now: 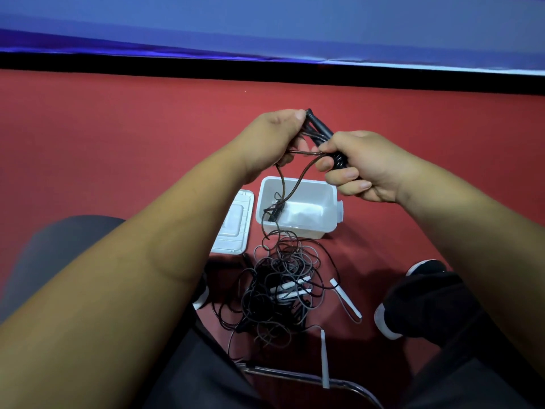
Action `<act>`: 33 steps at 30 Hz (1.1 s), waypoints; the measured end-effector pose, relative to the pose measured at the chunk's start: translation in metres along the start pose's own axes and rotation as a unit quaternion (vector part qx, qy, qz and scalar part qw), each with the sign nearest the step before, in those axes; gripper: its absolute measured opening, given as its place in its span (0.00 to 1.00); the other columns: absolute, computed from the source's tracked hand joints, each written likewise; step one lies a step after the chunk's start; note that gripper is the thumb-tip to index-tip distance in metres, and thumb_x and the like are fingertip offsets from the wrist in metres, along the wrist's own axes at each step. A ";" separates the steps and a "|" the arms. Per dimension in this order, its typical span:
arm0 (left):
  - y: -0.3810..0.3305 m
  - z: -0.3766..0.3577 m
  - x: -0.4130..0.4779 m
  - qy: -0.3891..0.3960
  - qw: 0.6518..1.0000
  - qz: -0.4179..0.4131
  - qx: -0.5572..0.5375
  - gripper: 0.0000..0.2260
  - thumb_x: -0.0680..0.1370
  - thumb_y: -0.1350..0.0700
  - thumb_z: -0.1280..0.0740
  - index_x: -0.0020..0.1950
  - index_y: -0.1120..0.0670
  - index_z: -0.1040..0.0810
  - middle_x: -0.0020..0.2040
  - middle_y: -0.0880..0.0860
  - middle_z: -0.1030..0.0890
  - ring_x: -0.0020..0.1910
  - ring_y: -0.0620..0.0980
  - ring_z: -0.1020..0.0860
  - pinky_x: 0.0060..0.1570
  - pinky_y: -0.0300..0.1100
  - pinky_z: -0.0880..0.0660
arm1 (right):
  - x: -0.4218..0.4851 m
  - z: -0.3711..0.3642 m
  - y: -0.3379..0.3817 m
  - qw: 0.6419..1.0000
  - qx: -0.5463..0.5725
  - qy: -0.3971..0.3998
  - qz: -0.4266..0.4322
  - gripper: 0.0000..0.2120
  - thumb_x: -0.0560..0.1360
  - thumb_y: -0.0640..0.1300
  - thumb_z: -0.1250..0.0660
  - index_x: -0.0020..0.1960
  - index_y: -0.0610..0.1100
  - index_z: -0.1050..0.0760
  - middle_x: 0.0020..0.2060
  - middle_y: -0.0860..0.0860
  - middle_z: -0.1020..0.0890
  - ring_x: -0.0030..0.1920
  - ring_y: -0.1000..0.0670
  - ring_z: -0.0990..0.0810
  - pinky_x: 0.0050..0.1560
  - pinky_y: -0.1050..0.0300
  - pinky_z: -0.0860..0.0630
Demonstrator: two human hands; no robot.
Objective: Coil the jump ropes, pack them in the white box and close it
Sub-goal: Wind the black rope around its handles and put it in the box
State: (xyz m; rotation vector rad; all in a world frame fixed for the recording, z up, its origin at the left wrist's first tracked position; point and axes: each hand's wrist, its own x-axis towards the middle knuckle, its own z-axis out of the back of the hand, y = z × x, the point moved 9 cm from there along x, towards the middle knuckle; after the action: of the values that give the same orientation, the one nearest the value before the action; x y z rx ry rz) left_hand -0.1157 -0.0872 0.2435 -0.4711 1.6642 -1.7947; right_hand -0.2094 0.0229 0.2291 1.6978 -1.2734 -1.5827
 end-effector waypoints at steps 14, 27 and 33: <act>0.016 -0.021 -0.015 0.212 0.957 0.010 0.199 0.10 0.85 0.52 0.34 0.62 0.48 0.15 0.53 0.50 0.13 0.55 0.39 0.22 0.68 0.37 0.31 | 0.001 0.021 0.012 0.998 -0.033 -0.006 0.046 0.06 0.84 0.42 0.38 0.59 0.44 0.26 0.35 0.49 0.27 0.28 0.53 0.42 0.28 0.60 0.50; 0.048 -0.019 -0.013 0.219 0.922 0.062 0.315 0.11 0.86 0.51 0.36 0.49 0.53 0.17 0.42 0.51 0.13 0.41 0.46 0.17 0.56 0.48 0.23 | 0.012 0.021 0.001 0.994 -0.086 -0.019 0.059 0.14 0.84 0.43 0.35 0.69 0.41 0.26 0.35 0.50 0.26 0.27 0.54 0.40 0.26 0.65 0.47; 0.054 -0.018 -0.013 0.226 0.904 0.070 0.357 0.06 0.83 0.55 0.31 0.57 0.47 0.16 0.50 0.47 0.12 0.51 0.44 0.17 0.61 0.43 0.27 | 0.013 0.022 0.002 0.994 -0.086 -0.019 0.064 0.15 0.84 0.42 0.35 0.70 0.43 0.26 0.35 0.50 0.27 0.27 0.54 0.40 0.26 0.65 0.46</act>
State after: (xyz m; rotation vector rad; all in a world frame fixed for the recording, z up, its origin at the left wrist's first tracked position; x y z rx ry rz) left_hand -0.1066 -0.0651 0.1908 0.4085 1.1192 -2.3360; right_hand -0.2324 0.0156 0.2195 1.4576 -1.2019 -1.6060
